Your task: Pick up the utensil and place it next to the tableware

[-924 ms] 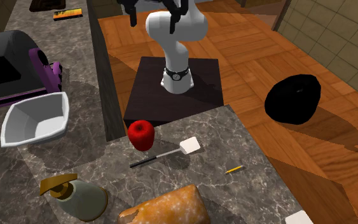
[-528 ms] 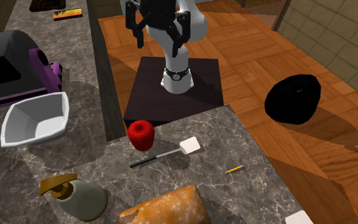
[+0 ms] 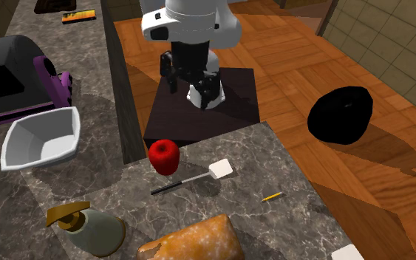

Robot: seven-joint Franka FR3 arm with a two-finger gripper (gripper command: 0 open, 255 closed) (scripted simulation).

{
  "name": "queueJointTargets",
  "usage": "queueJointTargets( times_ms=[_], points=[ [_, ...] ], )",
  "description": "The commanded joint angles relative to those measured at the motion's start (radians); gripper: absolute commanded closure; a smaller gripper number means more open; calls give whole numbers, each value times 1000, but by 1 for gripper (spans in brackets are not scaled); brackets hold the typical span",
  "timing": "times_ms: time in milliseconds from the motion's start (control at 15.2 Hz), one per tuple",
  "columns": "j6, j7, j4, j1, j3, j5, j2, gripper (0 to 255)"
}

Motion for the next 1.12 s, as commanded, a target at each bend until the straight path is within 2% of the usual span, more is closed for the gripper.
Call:
queueJointTargets(
  times_ms=[0, 660, 858, 1056],
  points=[
    [81, 63, -46, -17, 16, 9, 38, 0],
    [468, 391, -139, -107, 121, 28, 356, 0],
    [584, 505, -135, -143, 152, 4, 485, 0],
    [694, 637, -117, -181, 175, -51, 623, 0]
  ],
)
